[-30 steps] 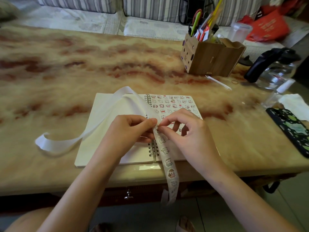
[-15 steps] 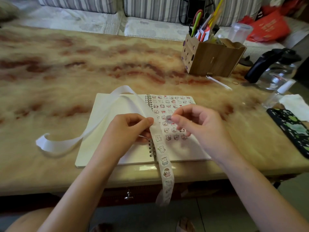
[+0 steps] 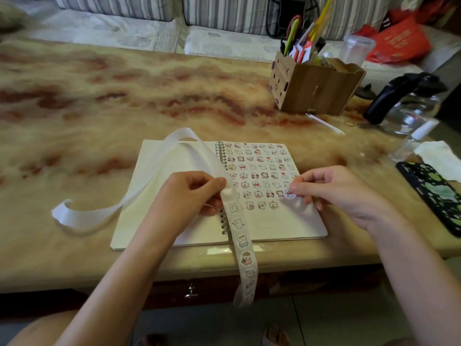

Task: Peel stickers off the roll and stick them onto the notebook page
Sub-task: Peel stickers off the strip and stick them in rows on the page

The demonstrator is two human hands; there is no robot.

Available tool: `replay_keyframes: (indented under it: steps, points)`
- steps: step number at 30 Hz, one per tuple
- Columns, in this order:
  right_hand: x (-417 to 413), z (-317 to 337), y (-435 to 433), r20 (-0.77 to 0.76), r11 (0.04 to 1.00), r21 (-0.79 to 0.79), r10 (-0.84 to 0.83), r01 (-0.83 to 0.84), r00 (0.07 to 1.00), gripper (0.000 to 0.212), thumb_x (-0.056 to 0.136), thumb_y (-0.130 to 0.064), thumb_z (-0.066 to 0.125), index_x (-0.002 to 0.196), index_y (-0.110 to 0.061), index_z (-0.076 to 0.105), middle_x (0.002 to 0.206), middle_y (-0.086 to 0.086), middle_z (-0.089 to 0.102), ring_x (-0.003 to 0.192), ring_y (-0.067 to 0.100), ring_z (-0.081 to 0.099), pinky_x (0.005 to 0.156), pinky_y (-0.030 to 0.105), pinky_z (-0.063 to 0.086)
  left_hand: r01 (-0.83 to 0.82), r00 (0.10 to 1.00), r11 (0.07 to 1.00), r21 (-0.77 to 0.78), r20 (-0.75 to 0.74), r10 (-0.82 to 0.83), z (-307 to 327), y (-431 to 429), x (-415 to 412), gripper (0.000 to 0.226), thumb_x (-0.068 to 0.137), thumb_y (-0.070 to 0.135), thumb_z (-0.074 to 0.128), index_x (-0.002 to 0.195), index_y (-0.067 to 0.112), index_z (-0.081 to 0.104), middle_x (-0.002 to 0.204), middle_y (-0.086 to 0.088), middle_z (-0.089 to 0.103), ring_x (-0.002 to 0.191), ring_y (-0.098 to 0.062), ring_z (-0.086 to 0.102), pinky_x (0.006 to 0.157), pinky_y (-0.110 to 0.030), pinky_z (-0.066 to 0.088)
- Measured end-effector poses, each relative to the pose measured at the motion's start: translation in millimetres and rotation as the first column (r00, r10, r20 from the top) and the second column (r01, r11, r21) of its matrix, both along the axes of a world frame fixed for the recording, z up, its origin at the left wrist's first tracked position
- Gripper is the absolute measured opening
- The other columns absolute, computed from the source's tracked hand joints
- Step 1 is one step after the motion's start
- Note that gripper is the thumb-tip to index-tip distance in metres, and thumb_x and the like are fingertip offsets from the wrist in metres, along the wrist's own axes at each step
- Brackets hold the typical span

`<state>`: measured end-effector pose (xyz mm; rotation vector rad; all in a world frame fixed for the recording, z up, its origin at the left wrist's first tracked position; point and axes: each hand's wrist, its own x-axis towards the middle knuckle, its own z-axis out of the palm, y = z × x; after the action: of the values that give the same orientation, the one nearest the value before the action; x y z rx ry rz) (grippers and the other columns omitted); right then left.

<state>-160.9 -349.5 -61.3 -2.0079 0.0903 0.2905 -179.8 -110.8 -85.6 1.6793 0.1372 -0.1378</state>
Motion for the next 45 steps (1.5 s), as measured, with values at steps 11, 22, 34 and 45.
replay_keyframes:
  steps: [11,22,34,45]
  points:
    - [0,-2,-7,-0.032,0.999,-0.050,-0.011,0.010,0.999,0.006,0.078,-0.011,0.074,0.081,-0.006,0.073,0.063,0.000,0.068,0.056,0.009,0.051,0.045,0.014,0.039,-0.003,1.000,1.000,0.007,0.001,0.003,-1,0,1,0.017,0.087,0.016,0.064,0.079,0.003,0.072,0.071,-0.013,0.072,0.057,-0.012,0.064,0.059,-0.021,0.057]
    - [-2,-2,-1,-0.074,0.997,-0.066,0.029,-0.034,0.997,0.003,0.076,-0.010,0.075,0.076,-0.010,0.073,0.053,-0.005,0.064,0.046,0.003,0.047,0.039,0.010,0.028,-0.004,1.000,1.000,0.025,-0.003,0.004,-2,0,1,0.018,0.087,0.017,0.064,0.077,0.004,0.072,0.072,-0.014,0.072,0.059,-0.014,0.065,0.060,-0.021,0.057]
    - [-1,-6,2,-0.078,0.995,-0.094,0.021,-0.029,0.997,0.004,0.074,-0.009,0.076,0.074,-0.010,0.073,0.066,0.000,0.071,0.047,0.005,0.049,0.041,0.012,0.031,0.002,1.000,0.999,0.032,-0.001,-0.002,-1,1,0,0.018,0.087,0.018,0.064,0.077,0.005,0.072,0.071,-0.011,0.073,0.060,-0.013,0.065,0.061,-0.021,0.058]
    - [-3,-7,5,-0.056,0.991,-0.133,0.004,-0.011,0.998,0.004,0.074,-0.008,0.077,0.073,-0.009,0.072,0.060,-0.003,0.069,0.048,0.006,0.050,0.041,0.013,0.032,0.000,1.000,1.000,0.027,-0.001,0.000,-1,0,1,0.018,0.087,0.017,0.064,0.076,0.005,0.072,0.074,-0.015,0.073,0.059,-0.014,0.064,0.063,-0.024,0.058]
